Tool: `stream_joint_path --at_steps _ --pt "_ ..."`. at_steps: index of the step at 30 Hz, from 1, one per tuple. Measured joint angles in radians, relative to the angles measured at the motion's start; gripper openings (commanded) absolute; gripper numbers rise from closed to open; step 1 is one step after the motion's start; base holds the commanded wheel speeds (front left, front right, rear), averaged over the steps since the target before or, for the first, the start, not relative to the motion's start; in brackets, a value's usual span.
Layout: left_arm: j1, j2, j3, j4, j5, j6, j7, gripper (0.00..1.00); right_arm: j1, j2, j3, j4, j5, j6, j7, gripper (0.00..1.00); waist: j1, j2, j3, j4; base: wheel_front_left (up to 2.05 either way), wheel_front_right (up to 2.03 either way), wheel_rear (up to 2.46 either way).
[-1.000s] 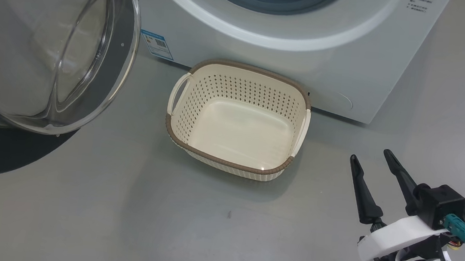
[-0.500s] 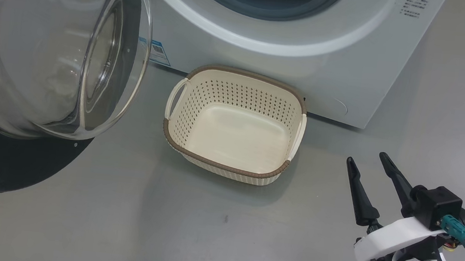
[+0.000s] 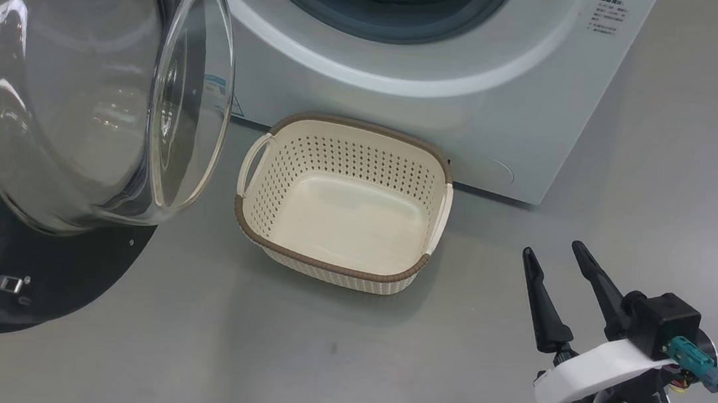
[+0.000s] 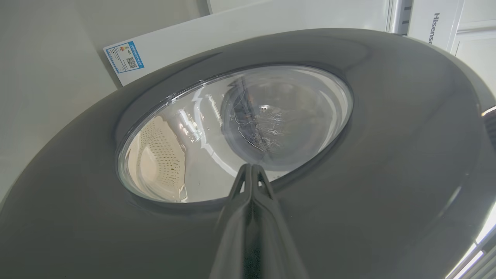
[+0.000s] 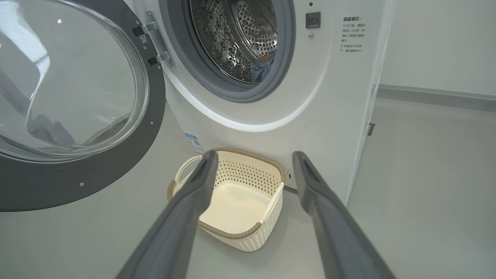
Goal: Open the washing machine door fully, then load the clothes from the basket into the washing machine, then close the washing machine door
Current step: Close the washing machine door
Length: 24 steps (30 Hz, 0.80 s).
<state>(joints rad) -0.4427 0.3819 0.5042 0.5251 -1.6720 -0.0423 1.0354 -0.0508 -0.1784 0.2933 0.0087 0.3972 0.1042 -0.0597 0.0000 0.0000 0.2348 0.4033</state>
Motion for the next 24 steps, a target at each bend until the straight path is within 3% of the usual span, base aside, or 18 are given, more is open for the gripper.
stream_joint_path --at_steps 14,24 --pt "0.076 -0.077 -0.045 -0.161 -0.076 -0.017 0.144 0.00 0.000 0.025 0.010 0.024 0.016 0.000 -0.031 1.00 0.0000 0.0000 -0.010 -0.068 0.00 0.00 0.00" --pt "0.108 -0.155 -0.056 -0.277 -0.131 -0.025 0.178 0.00 0.000 0.043 0.012 0.048 0.024 0.000 -0.053 1.00 0.0000 0.0000 -0.012 -0.122 0.00 0.00 0.00"
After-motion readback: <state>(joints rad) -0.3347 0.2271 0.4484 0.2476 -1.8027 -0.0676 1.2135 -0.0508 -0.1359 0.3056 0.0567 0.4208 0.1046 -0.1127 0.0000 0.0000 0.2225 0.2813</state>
